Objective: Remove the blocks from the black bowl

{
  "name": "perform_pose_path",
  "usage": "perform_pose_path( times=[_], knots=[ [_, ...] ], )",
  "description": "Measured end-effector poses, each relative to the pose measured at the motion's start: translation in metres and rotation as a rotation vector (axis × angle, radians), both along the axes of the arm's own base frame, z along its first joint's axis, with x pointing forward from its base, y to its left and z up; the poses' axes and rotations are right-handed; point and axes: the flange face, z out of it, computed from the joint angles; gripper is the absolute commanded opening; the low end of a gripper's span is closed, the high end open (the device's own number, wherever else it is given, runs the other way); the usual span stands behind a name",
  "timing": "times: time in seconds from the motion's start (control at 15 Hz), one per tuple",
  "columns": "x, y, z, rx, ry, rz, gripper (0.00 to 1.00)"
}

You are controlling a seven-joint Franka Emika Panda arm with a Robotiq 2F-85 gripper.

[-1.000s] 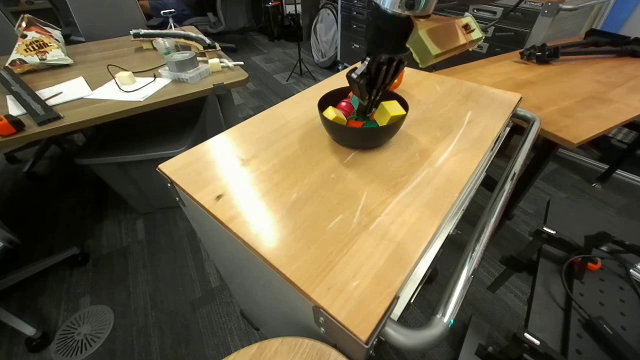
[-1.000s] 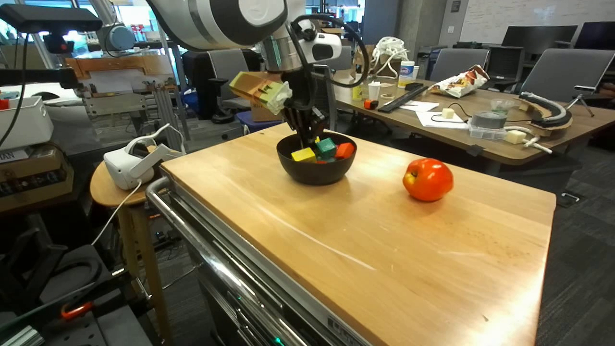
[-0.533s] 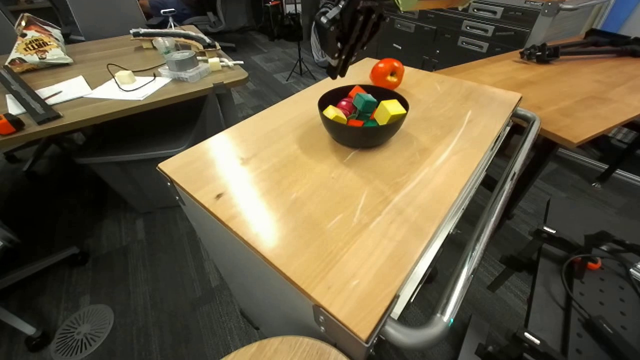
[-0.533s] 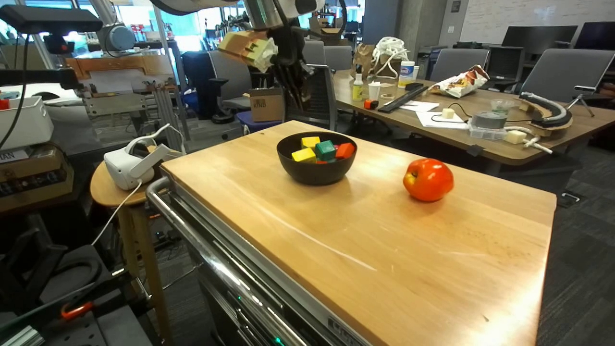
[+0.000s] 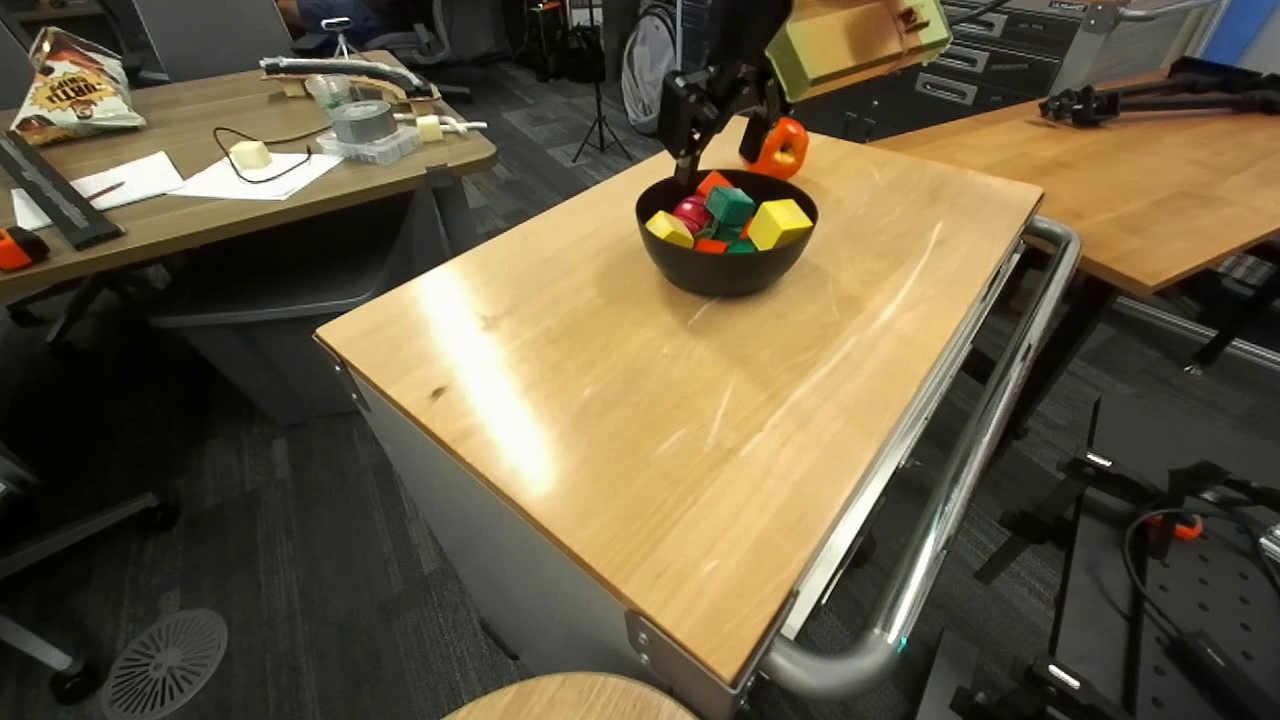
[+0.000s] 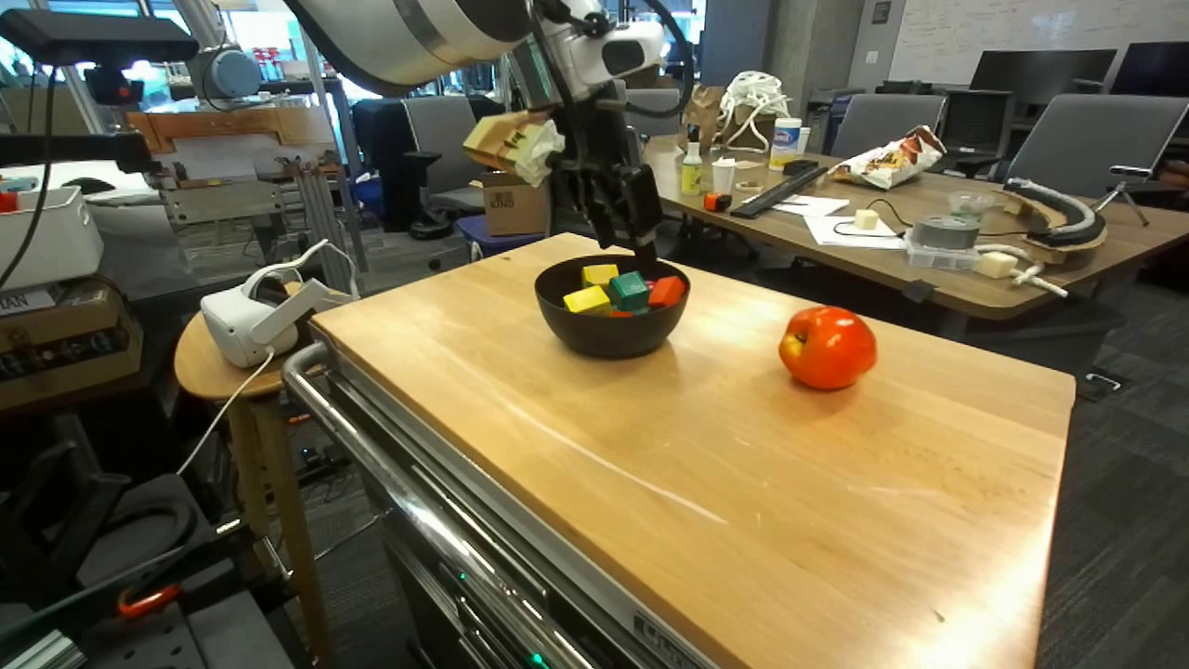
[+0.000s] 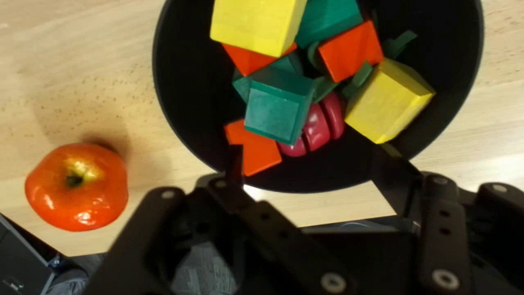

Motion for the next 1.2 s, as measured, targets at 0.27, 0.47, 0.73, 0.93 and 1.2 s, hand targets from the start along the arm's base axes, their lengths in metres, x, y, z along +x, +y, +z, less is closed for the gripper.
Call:
perform_pose_path(
  times=[0.27, 0.47, 0.73, 0.93, 1.2],
  knots=[
    [0.011, -0.022, -0.016, 0.033, 0.023, -0.083, 0.86],
    [0.016, -0.034, -0.025, 0.062, 0.049, -0.141, 0.67],
    [0.017, -0.04, -0.032, 0.116, 0.1, -0.214, 0.34],
    [0.02, -0.041, -0.028, 0.155, 0.122, -0.257, 0.2],
    [0.02, -0.041, -0.026, 0.182, 0.158, -0.286, 0.2]
  ],
)
